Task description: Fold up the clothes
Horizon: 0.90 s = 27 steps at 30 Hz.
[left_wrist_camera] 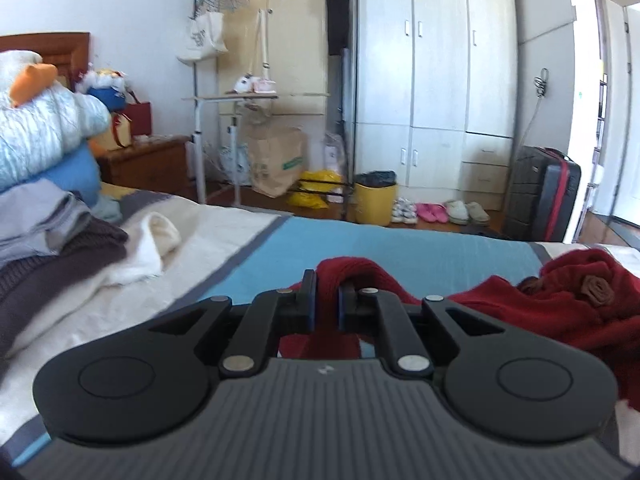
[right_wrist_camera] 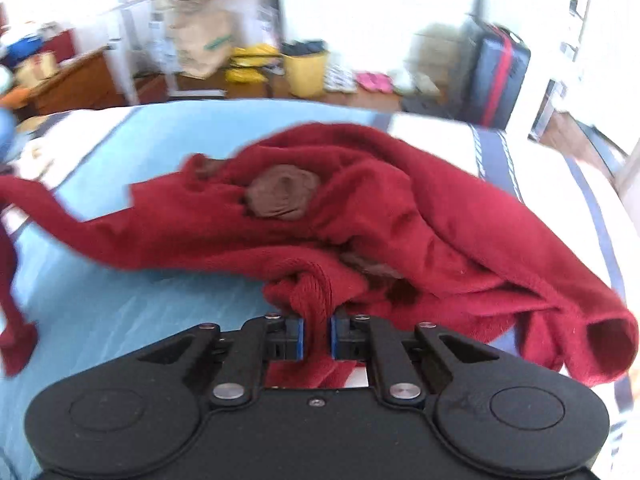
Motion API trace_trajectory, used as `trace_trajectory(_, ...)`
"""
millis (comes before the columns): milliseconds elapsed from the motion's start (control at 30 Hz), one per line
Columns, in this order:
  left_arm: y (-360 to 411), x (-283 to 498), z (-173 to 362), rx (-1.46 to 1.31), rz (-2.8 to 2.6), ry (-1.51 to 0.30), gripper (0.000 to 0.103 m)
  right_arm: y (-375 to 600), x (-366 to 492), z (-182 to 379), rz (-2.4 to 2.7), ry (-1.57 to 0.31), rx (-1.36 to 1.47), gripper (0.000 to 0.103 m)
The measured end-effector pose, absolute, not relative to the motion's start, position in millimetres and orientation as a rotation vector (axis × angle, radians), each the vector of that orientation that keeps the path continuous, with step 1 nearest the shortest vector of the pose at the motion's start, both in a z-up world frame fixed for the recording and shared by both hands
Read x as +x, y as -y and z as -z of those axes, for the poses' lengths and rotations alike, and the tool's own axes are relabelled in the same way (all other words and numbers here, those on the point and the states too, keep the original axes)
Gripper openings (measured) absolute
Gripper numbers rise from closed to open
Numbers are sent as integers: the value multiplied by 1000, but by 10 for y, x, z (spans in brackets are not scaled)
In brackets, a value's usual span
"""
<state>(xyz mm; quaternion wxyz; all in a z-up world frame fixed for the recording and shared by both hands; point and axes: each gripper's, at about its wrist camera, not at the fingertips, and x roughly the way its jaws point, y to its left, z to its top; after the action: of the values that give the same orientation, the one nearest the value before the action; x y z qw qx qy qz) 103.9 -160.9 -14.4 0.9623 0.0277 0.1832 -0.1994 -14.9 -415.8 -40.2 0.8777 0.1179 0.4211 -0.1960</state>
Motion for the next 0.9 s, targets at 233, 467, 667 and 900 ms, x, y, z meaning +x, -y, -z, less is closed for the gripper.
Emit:
trace_trajectory(233,1411,1001,77,-74,420,-283,9,4017,-450,356,311,-893,299,12)
trace_trajectory(467,1521,974,113,-25,428,-308,9,4033,-729,167,339,-800,293,11)
trace_trajectory(667,1684,870,193,21,472,-357,9,3872,-800,32,227,-730,224,9)
trace_trajectory(900,1503,822,15,-34,450,-357,9,3753,-927,30,68,-760,303,9)
